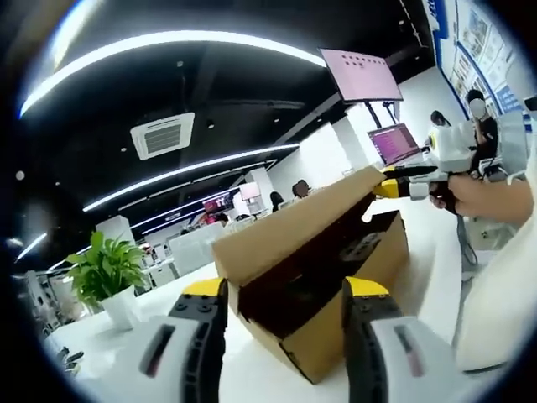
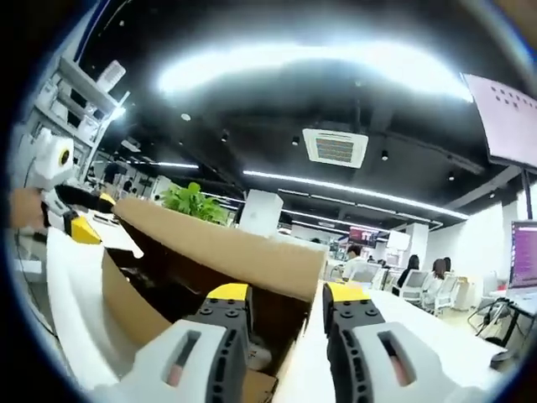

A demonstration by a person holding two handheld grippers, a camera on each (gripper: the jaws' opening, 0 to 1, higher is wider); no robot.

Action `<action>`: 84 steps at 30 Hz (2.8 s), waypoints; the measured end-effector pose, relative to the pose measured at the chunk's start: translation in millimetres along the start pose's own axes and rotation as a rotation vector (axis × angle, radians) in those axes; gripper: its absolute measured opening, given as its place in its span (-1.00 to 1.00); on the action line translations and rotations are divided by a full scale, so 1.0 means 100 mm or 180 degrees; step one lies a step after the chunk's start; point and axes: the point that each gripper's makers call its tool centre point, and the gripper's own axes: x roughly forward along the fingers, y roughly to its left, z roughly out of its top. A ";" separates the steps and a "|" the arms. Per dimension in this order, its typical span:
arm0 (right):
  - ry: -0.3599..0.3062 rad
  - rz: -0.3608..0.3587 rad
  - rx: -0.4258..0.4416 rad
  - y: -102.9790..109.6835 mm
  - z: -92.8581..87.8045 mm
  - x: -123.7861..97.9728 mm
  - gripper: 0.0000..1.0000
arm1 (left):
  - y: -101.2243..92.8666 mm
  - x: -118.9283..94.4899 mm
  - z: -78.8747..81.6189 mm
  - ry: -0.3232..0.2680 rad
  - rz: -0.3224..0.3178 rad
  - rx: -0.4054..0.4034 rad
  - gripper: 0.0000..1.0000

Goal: Operate the shoe box by opening the lid, removing the specified soft item, and placing it in the target area until the item is outside and the box remains undamaged.

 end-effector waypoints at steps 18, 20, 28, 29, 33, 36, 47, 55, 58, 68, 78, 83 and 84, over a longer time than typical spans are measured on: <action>0.0034 -0.0173 -0.0231 -0.15 0.05 0.07 -0.85 | 0.03 -0.11 0.16 -0.0255 -0.0227 -0.0463 0.12; 0.0046 -0.0203 -0.0178 -0.18 0.04 0.06 -0.95 | -0.04 -0.11 0.14 -0.0184 -0.0413 -0.0646 0.22; 0.0099 -0.0239 0.0028 -0.13 0.03 0.09 -0.88 | -0.08 -0.12 0.07 -0.0034 -0.0609 -0.0633 0.10; 0.0118 -0.0264 0.0031 -0.13 0.01 0.09 -0.82 | -0.10 -0.12 0.04 0.0020 -0.0640 -0.0553 0.10; 0.0013 -0.0393 0.0103 -0.17 0.03 0.11 -0.75 | -0.18 -0.08 -0.07 0.0160 -0.0689 -0.0447 0.10; -0.0126 -0.0414 -0.0128 -0.12 0.18 0.09 -0.82 | -0.17 -0.06 -0.16 0.0262 -0.0668 -0.0185 0.09; -0.0074 -0.0373 -0.0022 -0.18 0.23 0.15 -0.97 | -0.20 -0.07 -0.25 0.0453 -0.0728 -0.0023 0.17; -0.0078 -0.0288 0.0217 -0.20 0.26 0.21 -0.98 | -0.28 -0.06 -0.23 0.0472 -0.0869 -0.0050 0.14; -0.0097 -0.0279 0.0280 -0.22 0.26 0.23 -0.99 | -0.33 -0.03 -0.27 0.0554 -0.0953 0.0017 0.08; -0.0153 -0.0314 0.0323 -0.20 0.22 0.24 -0.99 | -0.31 -0.06 -0.27 0.0487 -0.1002 -0.0034 -0.23; 0.0003 -0.0277 -0.0156 -0.18 0.27 0.30 -0.97 | -0.14 -0.01 -0.22 0.0539 -0.1027 -0.0195 -0.11; -0.0009 -0.0240 0.0194 -0.22 0.29 0.32 -0.98 | -0.28 0.01 -0.40 0.0855 -0.1333 0.0070 -0.12; 0.0004 -0.0231 0.0189 -0.22 0.30 0.32 -0.98 | -0.30 0.01 -0.43 0.0904 -0.1358 0.0129 -0.11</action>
